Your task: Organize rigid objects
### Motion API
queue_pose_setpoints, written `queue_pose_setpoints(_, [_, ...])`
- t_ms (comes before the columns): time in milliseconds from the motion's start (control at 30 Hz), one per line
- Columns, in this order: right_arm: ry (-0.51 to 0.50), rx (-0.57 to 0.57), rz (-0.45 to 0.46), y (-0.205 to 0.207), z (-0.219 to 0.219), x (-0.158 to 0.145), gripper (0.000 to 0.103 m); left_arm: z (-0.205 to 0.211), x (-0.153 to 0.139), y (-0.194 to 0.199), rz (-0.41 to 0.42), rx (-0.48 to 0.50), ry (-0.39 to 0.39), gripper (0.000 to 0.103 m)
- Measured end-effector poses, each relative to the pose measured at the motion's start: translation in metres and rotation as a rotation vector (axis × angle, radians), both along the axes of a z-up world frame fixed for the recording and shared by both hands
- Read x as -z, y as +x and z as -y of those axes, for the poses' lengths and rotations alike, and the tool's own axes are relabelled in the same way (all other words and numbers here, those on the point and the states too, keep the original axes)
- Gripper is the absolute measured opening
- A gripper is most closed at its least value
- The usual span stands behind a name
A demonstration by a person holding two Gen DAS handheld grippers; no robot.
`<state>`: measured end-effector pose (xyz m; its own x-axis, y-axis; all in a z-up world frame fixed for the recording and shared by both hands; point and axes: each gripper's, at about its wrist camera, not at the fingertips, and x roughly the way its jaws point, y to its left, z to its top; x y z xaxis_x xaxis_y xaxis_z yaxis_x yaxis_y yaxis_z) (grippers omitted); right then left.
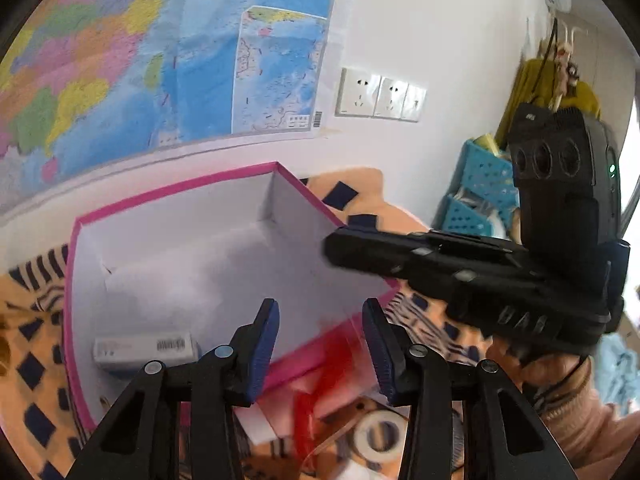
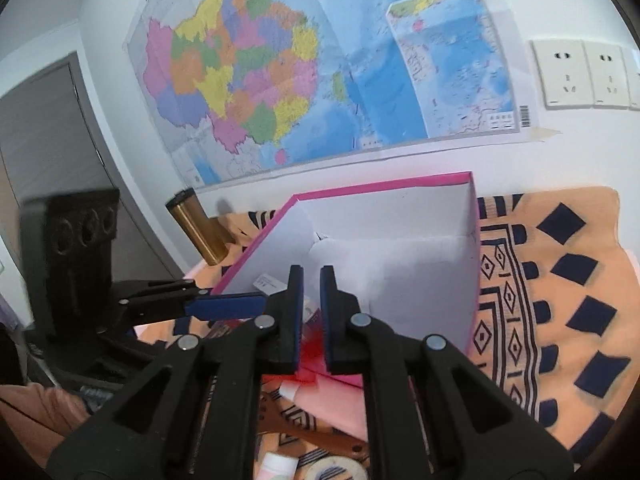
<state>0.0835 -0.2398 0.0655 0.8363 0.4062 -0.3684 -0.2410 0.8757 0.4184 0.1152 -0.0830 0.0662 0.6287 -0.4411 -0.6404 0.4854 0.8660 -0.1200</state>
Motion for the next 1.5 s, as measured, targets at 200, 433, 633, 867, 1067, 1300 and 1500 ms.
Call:
queue_pose_setpoints(200, [-0.007,0.013,-0.071,0.017,0.004,0.021,0.010,-0.009,0.015,-0.004,-0.003,-0.026,0.012,0.044])
queue_pose_setpoints(433, [-0.010,-0.060,-0.107,-0.026,0.003,0.045,0.033,-0.035,0.047,-0.039,-0.059,-0.016,-0.015,0.044])
queue_pose_setpoints(633, [0.011,-0.089,-0.180,-0.064,0.003,0.072,0.034,-0.032,0.081,-0.051,-0.148,0.013,0.010,0.044])
queue_pose_setpoints(867, [0.001,-0.089,-0.269,-0.100,-0.005,0.096,0.044,-0.021,0.095,-0.056,-0.190,0.064,0.025,0.044])
queue_pose_setpoints(1067, [0.033,-0.099,-0.340,-0.120,-0.019,0.115,0.044,-0.011,0.105,-0.067,-0.213,0.122,0.046,0.044])
queue_pose_setpoints(1300, [0.099,-0.064,-0.407,-0.124,-0.030,0.135,0.038,-0.006,0.111,-0.071,-0.240,0.147,0.047,0.041])
queue_pose_setpoints(1500, [0.114,-0.047,-0.397,-0.122,-0.035,0.138,0.024,-0.005,0.110,-0.076,-0.245,0.152,0.040,0.038])
